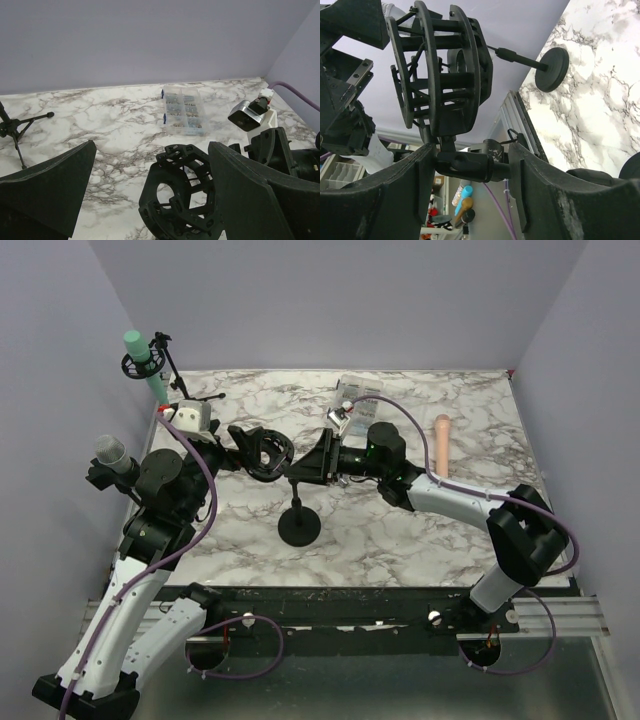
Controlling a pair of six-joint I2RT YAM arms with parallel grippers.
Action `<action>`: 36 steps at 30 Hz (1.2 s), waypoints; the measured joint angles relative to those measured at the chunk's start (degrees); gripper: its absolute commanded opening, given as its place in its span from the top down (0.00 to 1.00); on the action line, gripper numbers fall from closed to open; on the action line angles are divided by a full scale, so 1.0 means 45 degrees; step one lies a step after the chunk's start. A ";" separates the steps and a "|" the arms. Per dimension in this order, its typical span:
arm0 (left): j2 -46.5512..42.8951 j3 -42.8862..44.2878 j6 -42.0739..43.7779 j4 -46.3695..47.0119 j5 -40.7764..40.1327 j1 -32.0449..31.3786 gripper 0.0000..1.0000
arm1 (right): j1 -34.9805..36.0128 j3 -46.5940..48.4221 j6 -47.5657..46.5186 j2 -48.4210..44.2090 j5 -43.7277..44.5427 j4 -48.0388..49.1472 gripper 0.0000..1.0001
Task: Remove the microphone from the stand
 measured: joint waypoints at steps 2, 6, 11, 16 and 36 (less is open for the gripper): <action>-0.0019 0.0000 0.0000 0.0000 0.0000 0.0000 0.01 | 0.0015 -0.0019 -0.0005 -0.0005 0.0044 0.0117 0.41; -0.0024 0.0000 0.0000 0.0000 0.0000 0.0000 0.01 | 0.0083 -0.0063 -0.0015 -0.0015 0.0121 0.0325 0.45; -0.0019 0.0000 0.0000 0.0000 0.0000 0.0000 0.01 | 0.0141 -0.0243 -0.0053 -0.0015 0.0257 0.0665 0.45; -0.0019 0.0000 0.0000 0.0000 0.0000 0.0000 0.02 | 0.0199 -0.0389 -0.0194 -0.0024 0.0466 0.0894 0.46; 0.0063 0.0000 -0.0010 -0.0005 0.0019 0.0000 0.01 | 0.0389 -0.1564 -0.1554 0.1195 0.1151 0.1175 0.43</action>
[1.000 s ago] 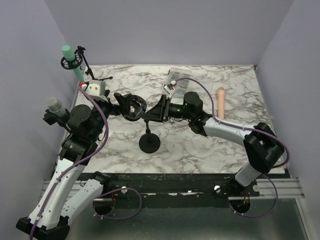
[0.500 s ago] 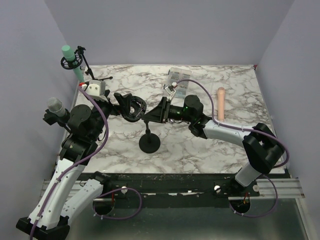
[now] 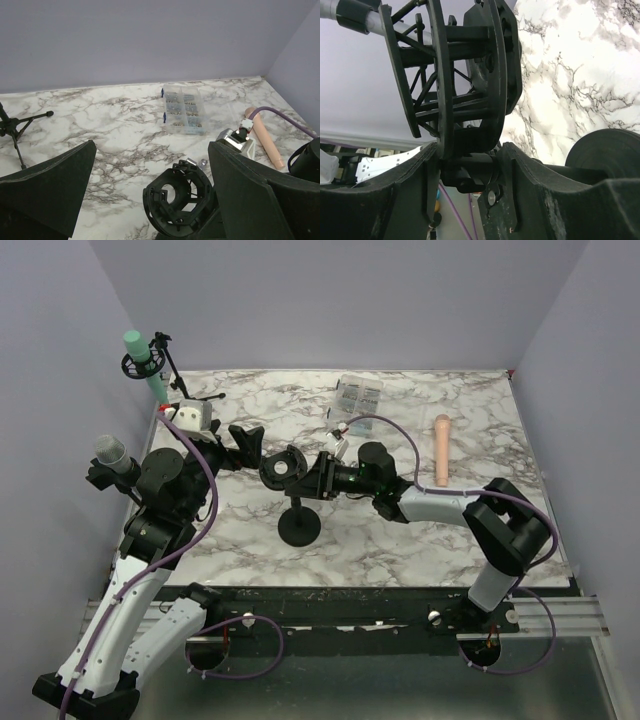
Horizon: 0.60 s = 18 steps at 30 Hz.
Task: Remove the microphone from the stand
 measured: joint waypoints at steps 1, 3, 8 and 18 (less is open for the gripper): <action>0.0000 0.0000 -0.0005 0.0005 0.0000 0.0000 0.01 | 0.0005 0.0015 -0.0044 0.0024 0.0000 0.0010 0.42; 0.0000 0.0000 -0.0015 0.0005 0.0005 0.0000 0.01 | 0.0015 0.0053 -0.0107 0.0068 0.0000 0.0005 0.40; 0.0005 0.0000 -0.0039 0.0005 0.0005 0.0000 0.01 | 0.0053 0.0233 -0.0491 0.0092 0.0049 -0.0447 0.35; 0.0063 0.0000 -0.0039 0.0005 0.0010 0.0000 0.01 | 0.0165 0.1010 -0.2297 -0.0719 0.0981 -0.3813 0.10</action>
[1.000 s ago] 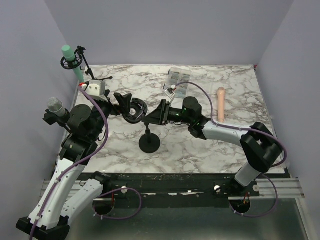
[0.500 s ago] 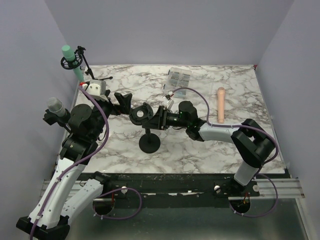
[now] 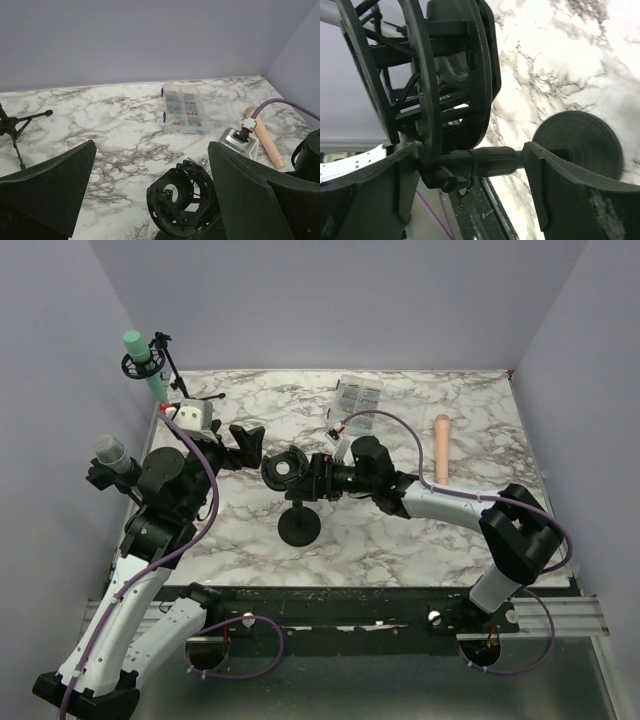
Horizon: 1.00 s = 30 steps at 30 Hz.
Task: Remove the microphone from the stand
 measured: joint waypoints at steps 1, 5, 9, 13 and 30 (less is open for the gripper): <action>0.0000 0.0000 0.0000 0.0000 0.0000 0.0000 0.01 | 0.0000 0.0005 -0.0194 -0.0151 0.0131 -0.0301 0.09; 0.0010 0.0000 0.0000 0.0000 0.0000 0.0000 0.01 | 0.0005 0.0000 -0.0874 -0.0719 0.0656 -0.1248 0.07; 0.0049 0.0000 0.0005 0.0000 -0.0005 0.0000 0.01 | 0.0015 -0.0136 -0.1404 -0.1185 0.0962 -0.1676 0.00; 0.0092 0.0000 0.0005 0.0000 -0.0005 0.0000 0.02 | 0.0107 -0.0675 -0.1603 -0.1579 0.0971 -0.1477 0.00; 0.0233 0.0617 -0.0170 -0.1117 -0.0291 -0.0097 0.01 | 0.0913 -0.0500 -0.3007 -0.3376 0.1987 -0.2837 0.00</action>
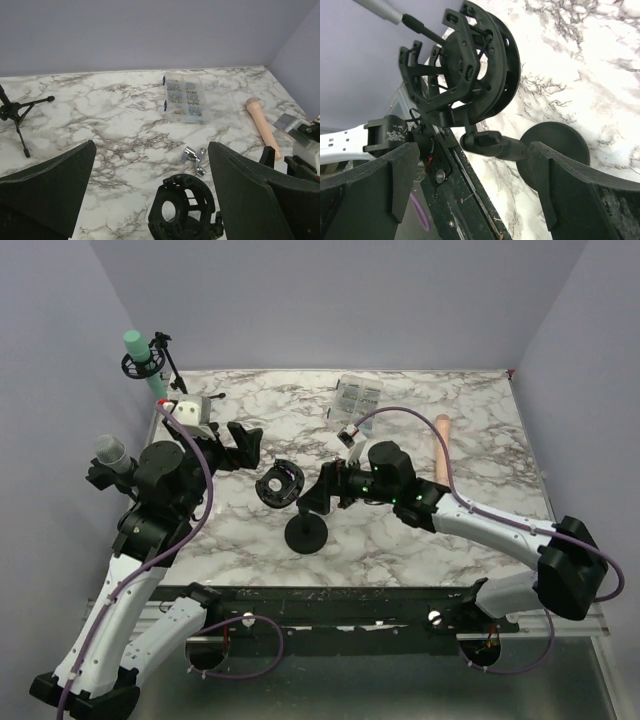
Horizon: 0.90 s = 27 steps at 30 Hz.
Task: Remove the microphone from the stand
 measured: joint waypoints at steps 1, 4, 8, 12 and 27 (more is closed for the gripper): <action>0.0000 0.0272 -0.0068 -0.0350 0.0000 0.0000 0.01 | 0.0000 0.0000 -0.0044 -0.0267 0.0146 -0.0180 0.00; -0.0039 0.1477 -0.0335 -0.1700 -0.0049 0.0000 0.01 | 0.0000 -0.0102 -0.0126 -0.1375 0.0559 -0.0374 0.00; -0.0267 0.3298 -0.0855 -0.3672 -0.0121 0.0000 0.01 | 0.0000 -0.0971 -0.0092 -0.3521 0.1345 0.0267 0.00; -0.0364 0.5095 -0.1350 -0.5775 -0.0364 0.0000 0.02 | 0.0000 -0.2084 -0.0282 -0.5542 0.2050 0.1093 0.00; 0.0083 0.8014 -0.2511 -1.1555 -0.6217 0.0000 0.01 | 0.0000 -0.3322 -0.0874 -0.7009 0.3075 0.0869 0.00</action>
